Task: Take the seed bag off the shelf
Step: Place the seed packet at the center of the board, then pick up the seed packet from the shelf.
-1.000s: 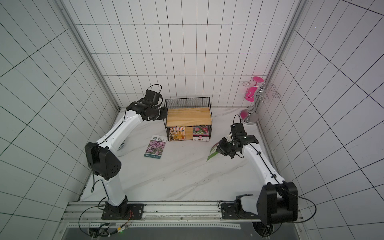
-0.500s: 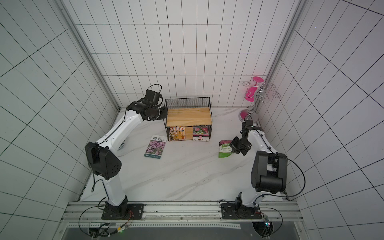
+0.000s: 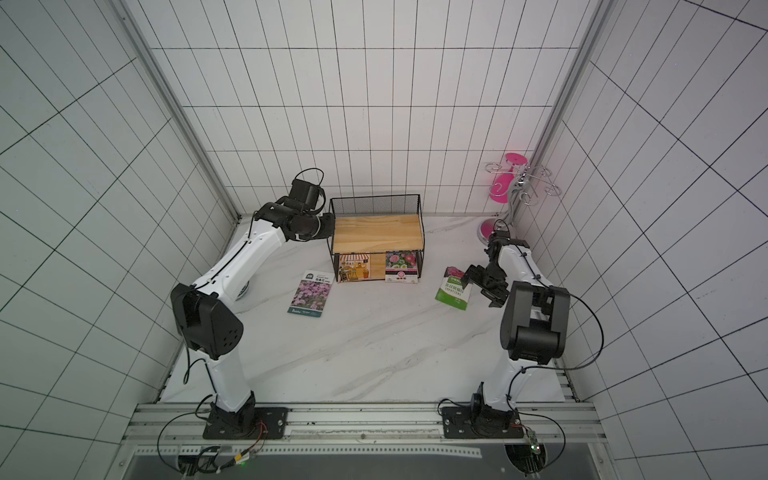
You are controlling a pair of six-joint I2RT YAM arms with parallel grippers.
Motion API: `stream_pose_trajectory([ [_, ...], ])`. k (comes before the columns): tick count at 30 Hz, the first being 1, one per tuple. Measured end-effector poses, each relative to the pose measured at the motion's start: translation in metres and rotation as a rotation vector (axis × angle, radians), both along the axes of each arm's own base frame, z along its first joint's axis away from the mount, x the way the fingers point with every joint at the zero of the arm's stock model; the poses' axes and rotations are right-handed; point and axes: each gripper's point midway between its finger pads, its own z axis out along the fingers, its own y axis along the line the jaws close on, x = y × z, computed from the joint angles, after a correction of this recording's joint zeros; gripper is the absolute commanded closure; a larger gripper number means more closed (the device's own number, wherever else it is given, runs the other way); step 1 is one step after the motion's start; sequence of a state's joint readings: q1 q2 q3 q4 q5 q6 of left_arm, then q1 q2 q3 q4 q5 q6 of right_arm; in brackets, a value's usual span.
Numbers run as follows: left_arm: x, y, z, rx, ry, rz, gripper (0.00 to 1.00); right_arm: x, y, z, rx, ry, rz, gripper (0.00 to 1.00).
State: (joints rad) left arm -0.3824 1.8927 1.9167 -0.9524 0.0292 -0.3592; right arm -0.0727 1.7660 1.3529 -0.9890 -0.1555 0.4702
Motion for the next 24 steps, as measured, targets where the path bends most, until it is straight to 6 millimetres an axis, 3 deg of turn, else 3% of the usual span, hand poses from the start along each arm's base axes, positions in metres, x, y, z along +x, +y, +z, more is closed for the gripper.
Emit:
stream_pose_trajectory([
  [5, 0.000, 0.000, 0.000, 0.000, 0.000, 0.000, 1.00, 0.004, 0.009, 0.053, 0.038, -0.174, -0.006, 0.01],
  [8, 0.000, 0.000, 0.000, 0.001, 0.001, 0.000, 1.00, 0.003, 0.027, 0.085, 0.087, -0.291, 0.009, 0.01],
  [10, 0.000, 0.000, 0.000, 0.001, 0.001, 0.000, 1.00, -0.005, 0.047, 0.093, 0.124, -0.326, 0.043, 0.01],
  [14, 0.000, 0.000, 0.000, 0.002, 0.002, 0.000, 1.00, -0.031, 0.093, 0.077, 0.227, -0.292, 0.113, 0.01],
  [17, 0.000, 0.000, 0.000, 0.002, 0.002, 0.000, 1.00, -0.046, 0.113, 0.057, 0.284, -0.236, 0.111, 0.01],
  [24, 0.000, 0.000, 0.000, 0.002, 0.003, 0.000, 1.00, -0.043, 0.138, 0.042, 0.377, -0.244, 0.045, 0.00],
])
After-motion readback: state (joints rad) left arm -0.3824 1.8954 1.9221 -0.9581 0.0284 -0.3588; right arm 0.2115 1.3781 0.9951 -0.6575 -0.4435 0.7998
